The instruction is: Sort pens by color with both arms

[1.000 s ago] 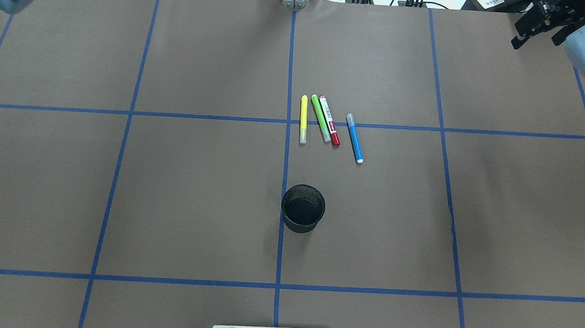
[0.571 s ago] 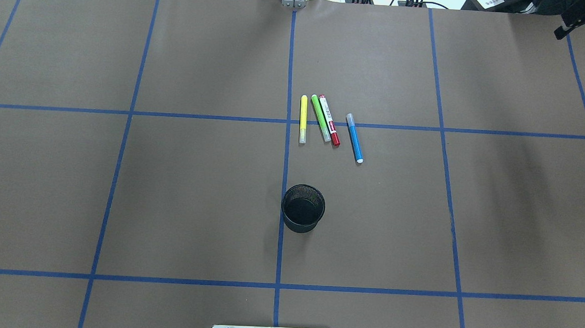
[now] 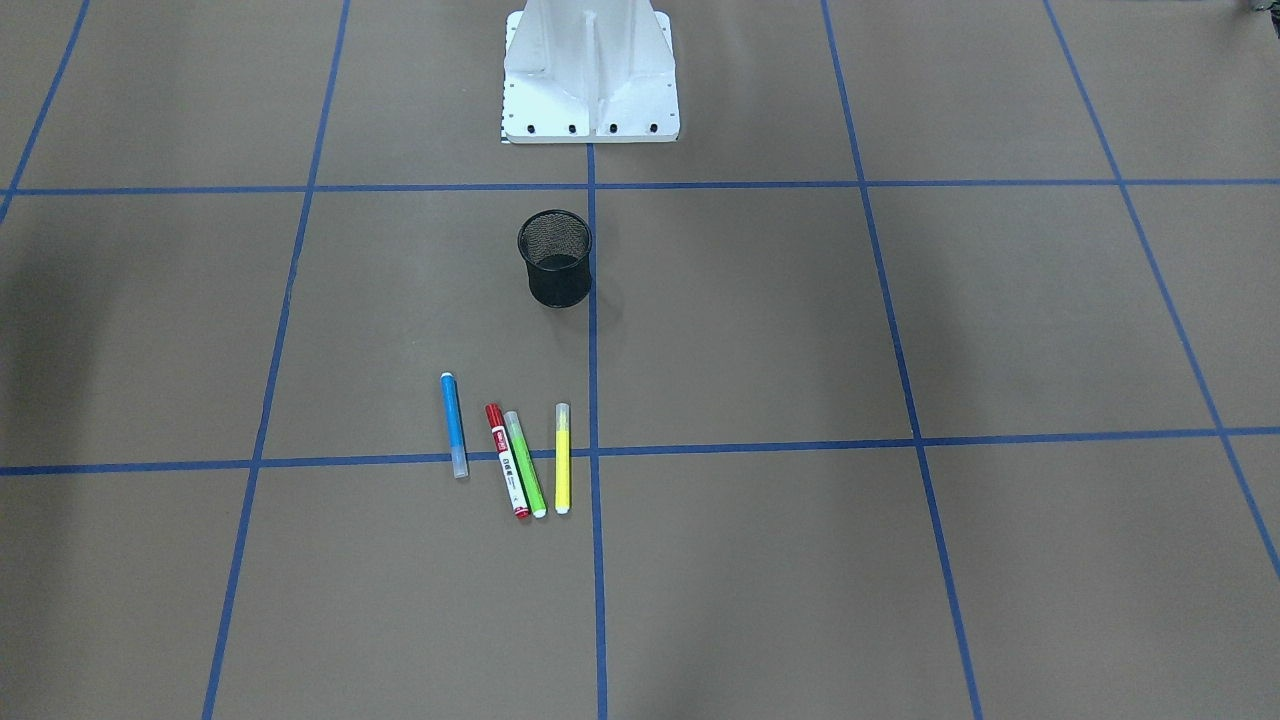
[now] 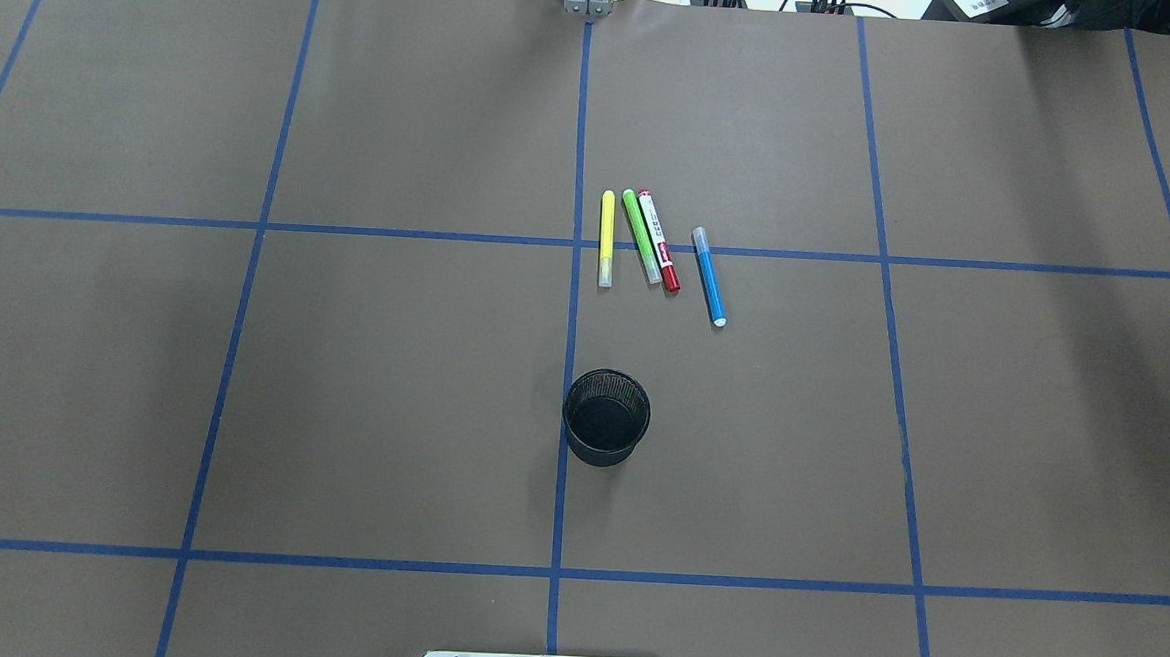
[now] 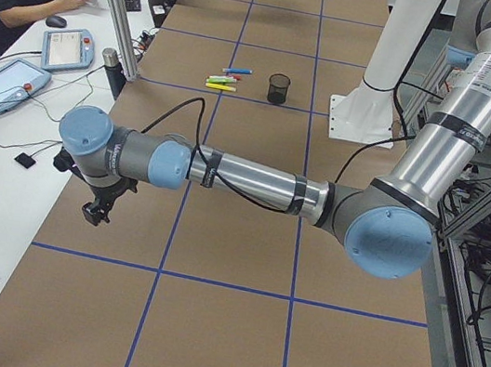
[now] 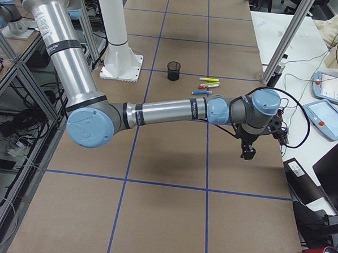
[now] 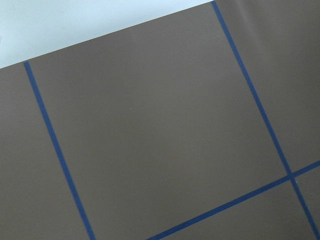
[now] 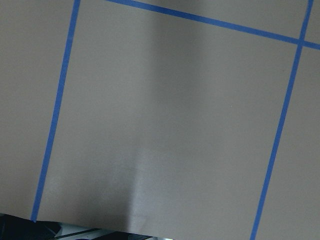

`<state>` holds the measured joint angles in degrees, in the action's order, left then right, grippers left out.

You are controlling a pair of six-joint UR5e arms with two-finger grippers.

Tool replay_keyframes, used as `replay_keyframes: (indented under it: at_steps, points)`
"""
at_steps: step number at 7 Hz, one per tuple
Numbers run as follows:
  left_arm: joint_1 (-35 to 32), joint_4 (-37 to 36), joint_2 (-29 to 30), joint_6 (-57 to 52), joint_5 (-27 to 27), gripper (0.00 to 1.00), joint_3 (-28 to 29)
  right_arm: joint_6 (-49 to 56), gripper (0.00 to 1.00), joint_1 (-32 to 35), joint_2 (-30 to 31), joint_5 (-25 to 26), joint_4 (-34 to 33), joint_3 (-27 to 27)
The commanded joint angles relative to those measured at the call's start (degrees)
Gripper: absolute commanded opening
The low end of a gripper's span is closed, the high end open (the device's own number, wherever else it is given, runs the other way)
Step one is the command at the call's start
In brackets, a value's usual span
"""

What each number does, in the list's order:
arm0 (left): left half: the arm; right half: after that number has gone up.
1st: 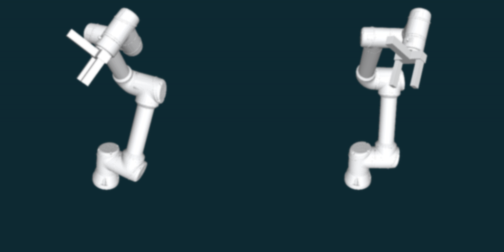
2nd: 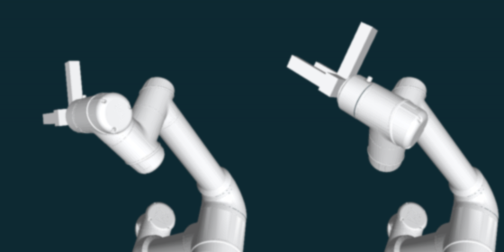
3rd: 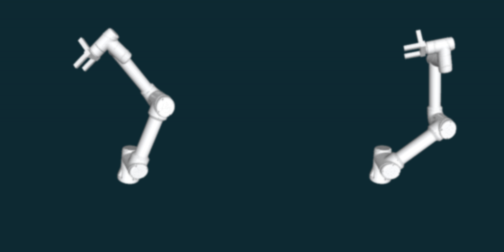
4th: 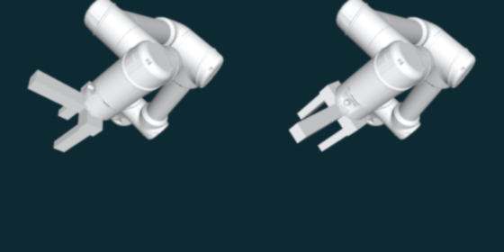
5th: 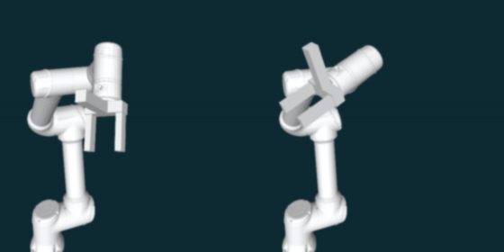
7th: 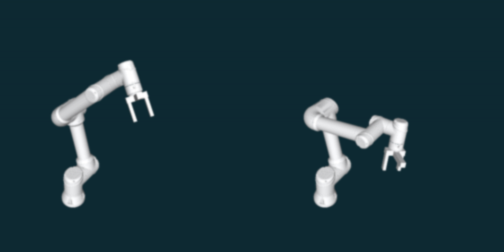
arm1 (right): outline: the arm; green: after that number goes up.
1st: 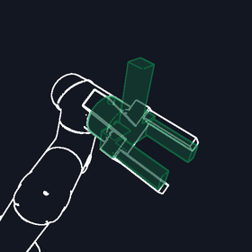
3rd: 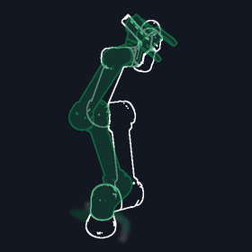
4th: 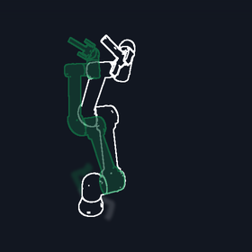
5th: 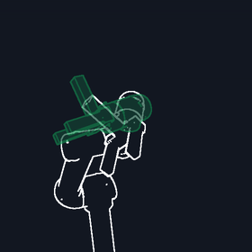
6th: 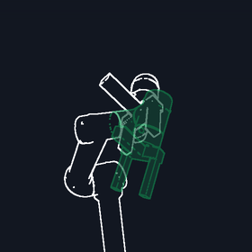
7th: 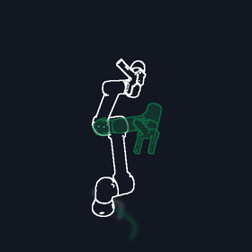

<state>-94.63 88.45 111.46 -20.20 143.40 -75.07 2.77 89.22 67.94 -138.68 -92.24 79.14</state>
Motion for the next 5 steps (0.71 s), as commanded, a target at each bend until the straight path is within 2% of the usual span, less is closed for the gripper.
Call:
replay_keyframes:
  at_steps: [1, 3, 5]
  points:
    - [-0.7, 0.4, -4.1, -0.3, -0.1, 0.99, -2.7, 0.2, 1.00, 1.5, 8.7, -0.4, 0.0, 7.5]
    - [-0.8, 1.3, -7.5, -0.4, -0.1, 0.99, -4.9, 0.2, 1.00, 1.5, 13.6, 0.3, 0.1, 13.0]
    - [-0.9, 2.0, -14.0, 0.2, -0.2, 0.99, -10.9, 0.1, 1.00, 1.5, 16.8, 0.1, 0.1, 13.7]
